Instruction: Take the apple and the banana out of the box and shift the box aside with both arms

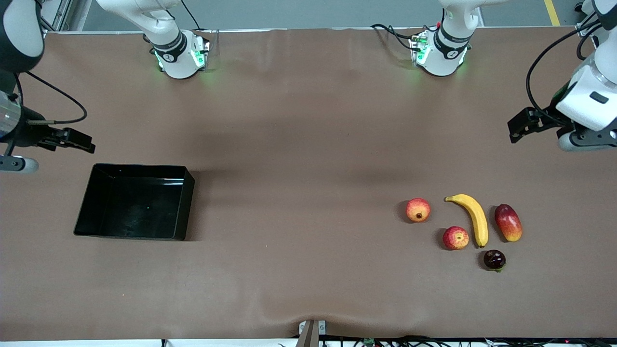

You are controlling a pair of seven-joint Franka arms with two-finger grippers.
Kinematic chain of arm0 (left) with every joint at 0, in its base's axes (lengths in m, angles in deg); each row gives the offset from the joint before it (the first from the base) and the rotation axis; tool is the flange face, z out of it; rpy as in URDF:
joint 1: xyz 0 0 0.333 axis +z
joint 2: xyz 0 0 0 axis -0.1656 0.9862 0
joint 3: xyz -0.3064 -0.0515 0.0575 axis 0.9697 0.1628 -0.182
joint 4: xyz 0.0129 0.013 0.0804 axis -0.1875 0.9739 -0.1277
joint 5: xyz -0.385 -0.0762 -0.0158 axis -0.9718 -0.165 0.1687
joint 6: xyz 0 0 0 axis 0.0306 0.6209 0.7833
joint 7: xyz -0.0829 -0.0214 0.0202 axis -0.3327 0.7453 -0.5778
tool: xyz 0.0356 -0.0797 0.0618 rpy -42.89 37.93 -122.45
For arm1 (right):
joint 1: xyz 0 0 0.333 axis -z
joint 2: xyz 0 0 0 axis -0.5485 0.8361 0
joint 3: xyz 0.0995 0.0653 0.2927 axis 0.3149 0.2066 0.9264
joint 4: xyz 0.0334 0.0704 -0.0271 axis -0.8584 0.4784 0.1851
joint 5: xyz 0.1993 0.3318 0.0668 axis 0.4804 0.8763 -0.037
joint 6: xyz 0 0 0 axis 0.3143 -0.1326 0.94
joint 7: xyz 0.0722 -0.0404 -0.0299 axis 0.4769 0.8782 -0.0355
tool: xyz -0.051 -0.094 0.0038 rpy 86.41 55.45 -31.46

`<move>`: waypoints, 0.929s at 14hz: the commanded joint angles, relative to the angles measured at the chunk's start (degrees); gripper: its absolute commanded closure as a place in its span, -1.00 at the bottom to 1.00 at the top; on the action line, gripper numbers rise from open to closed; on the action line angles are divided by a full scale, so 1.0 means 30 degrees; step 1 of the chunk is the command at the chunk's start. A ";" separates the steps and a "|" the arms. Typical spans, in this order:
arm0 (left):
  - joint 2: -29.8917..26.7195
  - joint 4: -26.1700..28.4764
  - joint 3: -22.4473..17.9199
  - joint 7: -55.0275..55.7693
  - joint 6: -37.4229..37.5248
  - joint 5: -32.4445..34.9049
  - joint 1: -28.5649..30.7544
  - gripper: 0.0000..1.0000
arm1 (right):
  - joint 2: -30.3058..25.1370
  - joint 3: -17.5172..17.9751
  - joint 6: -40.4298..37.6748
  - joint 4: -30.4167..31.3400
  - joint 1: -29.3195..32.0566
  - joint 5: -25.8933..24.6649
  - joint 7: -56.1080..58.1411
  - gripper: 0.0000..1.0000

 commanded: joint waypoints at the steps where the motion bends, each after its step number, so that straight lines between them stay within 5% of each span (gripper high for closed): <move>1: -0.1430 0.1315 -0.1447 -0.0355 -0.0086 -0.0384 -0.1622 -1.00 | -0.0904 -0.0030 -0.1704 -0.0276 -0.0258 -0.0366 -0.0498 -1.00; 4: -0.2251 0.2223 -0.1950 -0.0355 -0.0057 -0.0384 -0.2215 -1.00 | -0.1174 0.0290 -0.1943 -0.0887 -0.0026 -0.0366 -0.0468 -1.00; 7: -0.2223 0.2079 -0.1921 -0.0442 0.0090 -0.0413 -0.2098 -1.00 | -0.1144 0.2279 -0.2559 -0.1536 0.1789 -0.0365 -0.0527 -1.00; 13: -0.2282 0.1903 -0.1950 -0.0355 0.0820 -0.1263 -0.1865 -1.00 | -0.1027 0.2285 -0.2559 -0.1507 0.1851 -0.0366 -0.0498 -1.00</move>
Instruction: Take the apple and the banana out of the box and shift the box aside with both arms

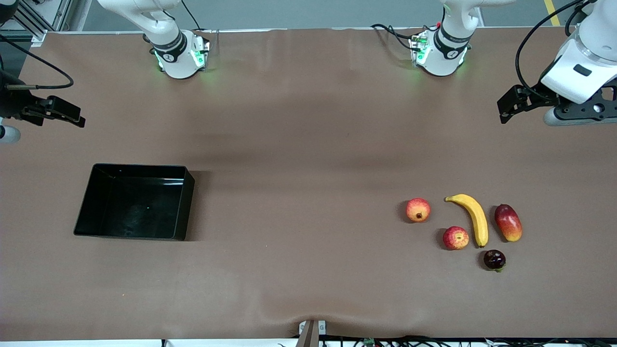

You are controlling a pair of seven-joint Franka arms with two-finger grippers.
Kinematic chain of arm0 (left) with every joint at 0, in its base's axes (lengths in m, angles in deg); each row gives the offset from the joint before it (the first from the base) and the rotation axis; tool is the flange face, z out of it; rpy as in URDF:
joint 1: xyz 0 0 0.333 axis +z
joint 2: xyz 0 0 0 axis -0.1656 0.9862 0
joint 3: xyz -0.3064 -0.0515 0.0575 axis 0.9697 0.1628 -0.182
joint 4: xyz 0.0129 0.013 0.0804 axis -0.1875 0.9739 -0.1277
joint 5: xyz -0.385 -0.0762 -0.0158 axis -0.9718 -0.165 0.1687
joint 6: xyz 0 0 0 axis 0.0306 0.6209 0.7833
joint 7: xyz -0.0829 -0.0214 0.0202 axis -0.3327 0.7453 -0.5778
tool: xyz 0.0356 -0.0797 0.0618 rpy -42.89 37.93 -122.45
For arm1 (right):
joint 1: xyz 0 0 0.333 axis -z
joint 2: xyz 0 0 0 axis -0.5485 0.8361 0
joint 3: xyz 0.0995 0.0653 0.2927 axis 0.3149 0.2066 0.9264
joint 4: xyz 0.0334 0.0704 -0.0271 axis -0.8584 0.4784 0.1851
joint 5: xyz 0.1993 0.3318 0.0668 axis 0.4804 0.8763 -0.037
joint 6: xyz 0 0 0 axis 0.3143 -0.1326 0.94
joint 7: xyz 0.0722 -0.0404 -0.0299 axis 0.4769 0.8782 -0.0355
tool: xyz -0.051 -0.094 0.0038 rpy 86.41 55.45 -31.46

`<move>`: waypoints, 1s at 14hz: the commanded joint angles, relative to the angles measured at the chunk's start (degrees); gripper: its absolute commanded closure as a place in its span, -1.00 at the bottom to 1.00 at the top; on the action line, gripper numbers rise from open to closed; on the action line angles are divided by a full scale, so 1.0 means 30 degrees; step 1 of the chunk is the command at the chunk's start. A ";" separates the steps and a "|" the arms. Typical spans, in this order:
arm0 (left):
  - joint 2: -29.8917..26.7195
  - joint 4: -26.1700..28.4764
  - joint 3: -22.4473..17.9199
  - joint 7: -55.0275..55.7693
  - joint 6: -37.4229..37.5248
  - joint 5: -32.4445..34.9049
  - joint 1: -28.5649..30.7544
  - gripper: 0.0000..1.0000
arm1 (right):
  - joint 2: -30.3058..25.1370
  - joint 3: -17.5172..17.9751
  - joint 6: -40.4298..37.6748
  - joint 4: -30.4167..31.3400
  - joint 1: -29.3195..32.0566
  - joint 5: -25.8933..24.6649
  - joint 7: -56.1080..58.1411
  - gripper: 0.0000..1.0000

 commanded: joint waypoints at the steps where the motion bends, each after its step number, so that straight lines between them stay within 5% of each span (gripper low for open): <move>1: -0.0473 0.0186 -0.0124 -0.0353 0.0609 -0.0602 0.0336 -1.00 | 0.0019 0.0385 -0.0267 -0.0165 0.0397 -0.0317 -0.0244 -1.00; 14: -0.0062 -0.0370 -0.0182 -0.0646 0.0639 -0.0309 0.0396 -1.00 | 0.0048 0.0327 -0.0179 0.0040 0.0572 -0.0317 -0.0068 -1.00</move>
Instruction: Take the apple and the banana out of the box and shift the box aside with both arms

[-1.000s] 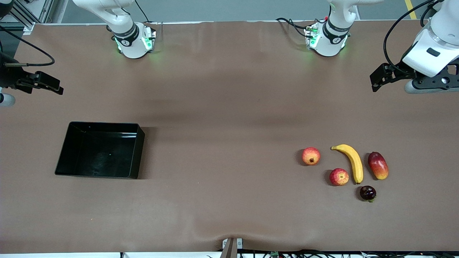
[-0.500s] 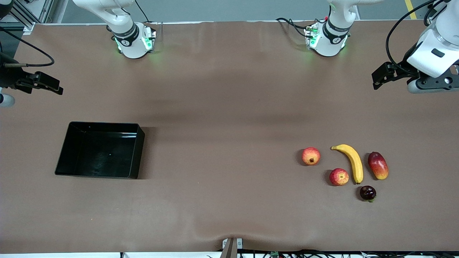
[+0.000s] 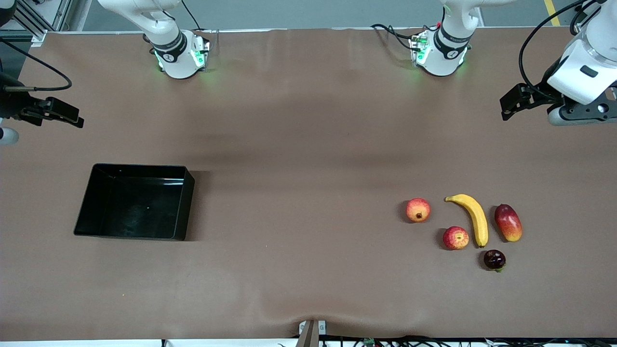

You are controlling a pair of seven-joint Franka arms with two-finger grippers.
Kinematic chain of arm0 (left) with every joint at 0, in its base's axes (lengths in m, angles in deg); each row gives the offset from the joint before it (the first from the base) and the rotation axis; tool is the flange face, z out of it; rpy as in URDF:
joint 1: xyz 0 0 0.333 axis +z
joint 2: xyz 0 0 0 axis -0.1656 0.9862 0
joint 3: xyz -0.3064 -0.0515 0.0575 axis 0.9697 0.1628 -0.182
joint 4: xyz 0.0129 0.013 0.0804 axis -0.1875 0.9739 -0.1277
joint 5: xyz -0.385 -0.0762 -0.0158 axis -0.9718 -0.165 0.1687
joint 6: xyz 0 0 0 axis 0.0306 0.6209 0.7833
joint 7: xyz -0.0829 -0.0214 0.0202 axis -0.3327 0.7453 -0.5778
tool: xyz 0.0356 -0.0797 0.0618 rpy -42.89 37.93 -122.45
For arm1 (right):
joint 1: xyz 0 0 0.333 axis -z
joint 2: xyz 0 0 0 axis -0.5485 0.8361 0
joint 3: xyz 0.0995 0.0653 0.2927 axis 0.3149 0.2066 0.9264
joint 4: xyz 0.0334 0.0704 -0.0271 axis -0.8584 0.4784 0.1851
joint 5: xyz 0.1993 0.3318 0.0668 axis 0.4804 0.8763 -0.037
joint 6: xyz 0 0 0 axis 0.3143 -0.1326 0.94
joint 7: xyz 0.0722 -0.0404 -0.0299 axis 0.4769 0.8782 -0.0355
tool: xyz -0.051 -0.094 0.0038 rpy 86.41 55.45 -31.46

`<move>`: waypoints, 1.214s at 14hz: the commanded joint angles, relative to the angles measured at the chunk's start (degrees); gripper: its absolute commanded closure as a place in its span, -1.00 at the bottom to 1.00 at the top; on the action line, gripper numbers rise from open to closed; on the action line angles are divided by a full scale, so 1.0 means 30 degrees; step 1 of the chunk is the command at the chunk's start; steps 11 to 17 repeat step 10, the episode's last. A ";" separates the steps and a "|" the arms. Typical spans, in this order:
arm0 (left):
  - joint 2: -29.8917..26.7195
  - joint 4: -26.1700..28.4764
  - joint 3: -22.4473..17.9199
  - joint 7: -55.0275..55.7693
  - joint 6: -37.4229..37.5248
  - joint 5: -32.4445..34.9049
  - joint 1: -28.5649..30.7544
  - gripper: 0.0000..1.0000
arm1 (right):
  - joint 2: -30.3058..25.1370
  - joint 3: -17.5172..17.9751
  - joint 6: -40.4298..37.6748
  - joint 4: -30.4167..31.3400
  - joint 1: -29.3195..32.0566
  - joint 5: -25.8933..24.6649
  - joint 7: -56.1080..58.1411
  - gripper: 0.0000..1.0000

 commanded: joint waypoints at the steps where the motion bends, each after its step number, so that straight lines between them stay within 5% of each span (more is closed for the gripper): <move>1: -0.0040 -0.0355 -0.0028 -0.0594 0.0236 -0.0128 0.0133 -1.00 | 0.0016 0.0263 -0.0063 -0.0035 0.0494 -0.0302 -0.0039 -1.00; 17: 0.0018 -0.0355 -0.0028 -0.0624 0.0236 -0.0128 0.0338 -1.00 | 0.0104 0.0263 0.0025 -0.0035 0.0496 -0.0273 -0.0010 -1.00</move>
